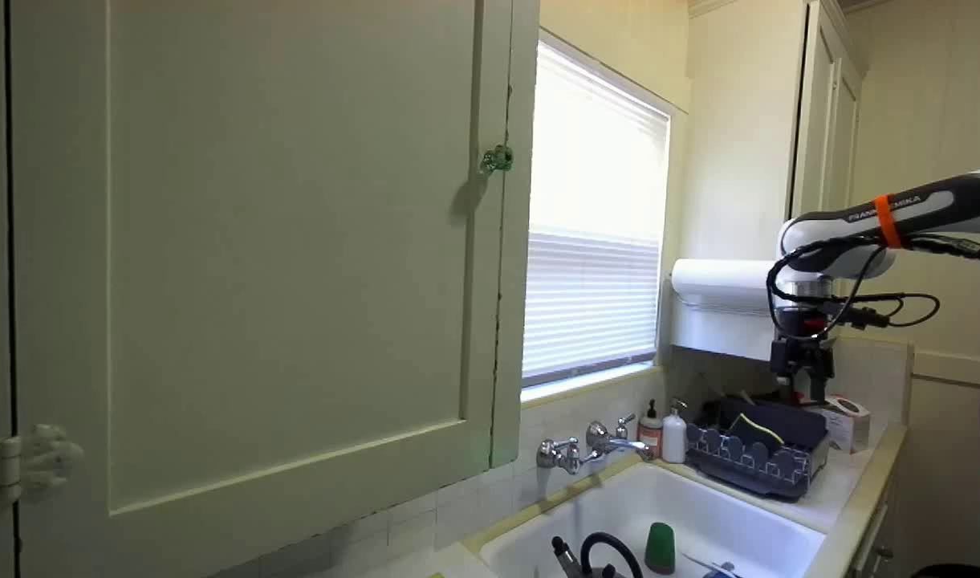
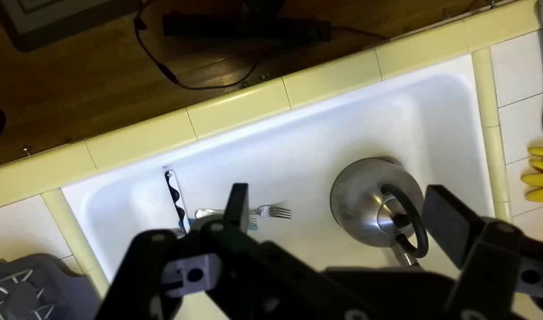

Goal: Turn the tap faucet to the right, then open the tap with the left handle

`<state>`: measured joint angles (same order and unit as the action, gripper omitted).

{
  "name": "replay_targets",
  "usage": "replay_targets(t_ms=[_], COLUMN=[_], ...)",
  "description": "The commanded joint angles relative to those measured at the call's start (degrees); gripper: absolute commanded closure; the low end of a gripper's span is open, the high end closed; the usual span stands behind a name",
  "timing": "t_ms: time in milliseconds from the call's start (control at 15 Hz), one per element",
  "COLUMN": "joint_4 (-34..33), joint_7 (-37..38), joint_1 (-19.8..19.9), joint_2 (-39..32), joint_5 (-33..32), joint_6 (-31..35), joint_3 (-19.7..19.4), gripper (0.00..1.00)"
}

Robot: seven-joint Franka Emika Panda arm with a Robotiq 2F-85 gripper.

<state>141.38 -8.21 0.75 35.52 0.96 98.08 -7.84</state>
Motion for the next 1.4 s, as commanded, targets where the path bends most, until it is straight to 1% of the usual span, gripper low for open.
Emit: replay_targets(t_ms=[0,333,400,467,533,600,867,933,1000,1067,1133,1333], joint_4=[-0.1,-0.1,-0.53,-0.94,-1.32,-2.05,-5.59,-7.02,-8.49,-10.52,-12.48,-18.92], joint_7=[-0.36,-0.36,-1.61,-3.23,-4.86,-6.71,-10.89,-11.88,-12.83,-13.44,-13.36,-13.19], joint_1=[0.77,0.77,0.31,-0.66,-1.47,-2.55,-5.77,-6.54,-7.12,-7.54,-7.5,-7.08], joint_2=[-0.1,-0.1,-1.75,-3.02,-5.04,-6.89,-16.88,-19.92,-22.73,-25.88,-28.86,-36.97], joint_5=[0.33,0.33,-0.53,0.44,-0.43,0.61,1.37,2.33,3.3,4.53,4.71,6.52], joint_6=[-0.11,-0.11,1.71,2.85,5.87,8.21,19.64,22.17,24.07,24.94,25.84,26.87], joint_3=[0.62,0.62,0.84,0.59,1.27,1.38,3.45,3.61,3.85,4.12,4.79,6.66], gripper=[0.0,0.0,0.0,0.0,0.0,0.0,0.0,0.25,0.26,0.32,0.42,0.65])
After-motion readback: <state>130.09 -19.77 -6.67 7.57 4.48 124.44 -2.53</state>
